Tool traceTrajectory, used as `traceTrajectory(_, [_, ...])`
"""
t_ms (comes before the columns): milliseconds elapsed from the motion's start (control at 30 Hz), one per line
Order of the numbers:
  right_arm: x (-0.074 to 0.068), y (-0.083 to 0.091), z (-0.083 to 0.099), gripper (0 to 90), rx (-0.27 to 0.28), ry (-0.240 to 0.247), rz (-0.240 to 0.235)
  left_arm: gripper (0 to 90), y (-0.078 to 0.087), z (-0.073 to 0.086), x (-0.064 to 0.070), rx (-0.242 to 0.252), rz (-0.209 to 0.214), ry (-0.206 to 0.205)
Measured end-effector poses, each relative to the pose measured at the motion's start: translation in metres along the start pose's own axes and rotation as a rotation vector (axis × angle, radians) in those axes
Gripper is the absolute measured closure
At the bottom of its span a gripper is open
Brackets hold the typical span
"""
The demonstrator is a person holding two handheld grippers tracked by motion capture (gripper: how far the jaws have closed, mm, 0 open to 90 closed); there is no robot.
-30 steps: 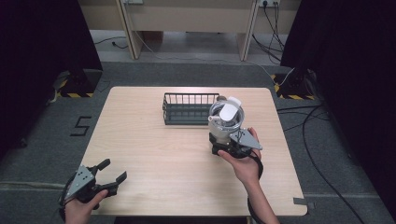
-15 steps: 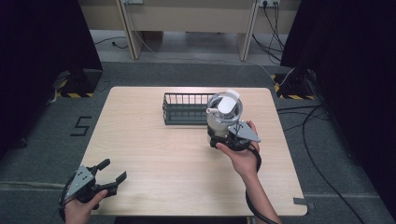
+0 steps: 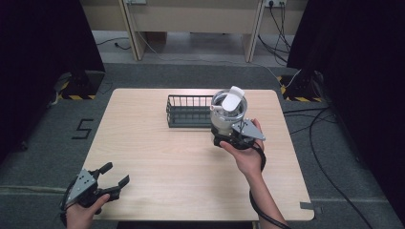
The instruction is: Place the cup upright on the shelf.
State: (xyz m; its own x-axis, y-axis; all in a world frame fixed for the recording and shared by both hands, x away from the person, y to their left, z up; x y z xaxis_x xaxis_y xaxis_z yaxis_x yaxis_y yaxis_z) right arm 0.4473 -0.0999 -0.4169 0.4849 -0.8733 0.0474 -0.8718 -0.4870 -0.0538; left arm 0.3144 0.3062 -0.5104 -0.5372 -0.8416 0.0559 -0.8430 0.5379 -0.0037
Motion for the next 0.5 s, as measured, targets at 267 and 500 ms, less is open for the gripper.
traceTrajectory(267, [0.001,-0.007,-0.004,11.0,0.004,-0.015,0.003,14.5,0.000,0.000,0.000,0.002,-0.001,0.003])
traceTrajectory(500, [0.002,-0.013,-0.006,11.0,-0.001,-0.016,0.006,14.5,0.000,0.000,0.000,0.002,-0.003,0.003])
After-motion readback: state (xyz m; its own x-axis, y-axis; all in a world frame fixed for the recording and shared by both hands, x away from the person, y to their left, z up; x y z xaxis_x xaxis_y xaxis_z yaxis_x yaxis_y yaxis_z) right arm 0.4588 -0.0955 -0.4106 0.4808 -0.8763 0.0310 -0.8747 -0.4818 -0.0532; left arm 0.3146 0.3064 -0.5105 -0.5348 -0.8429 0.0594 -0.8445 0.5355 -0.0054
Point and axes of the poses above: each handheld gripper's, and its own axes: y roughly backward along the jaws, z roughly out of its underside, x roughly to its right, the point moved 4 cm from there along -y, roughly forward along the jaws, and after that the axes turned 12 degrees about x, right-handed, at the moved point
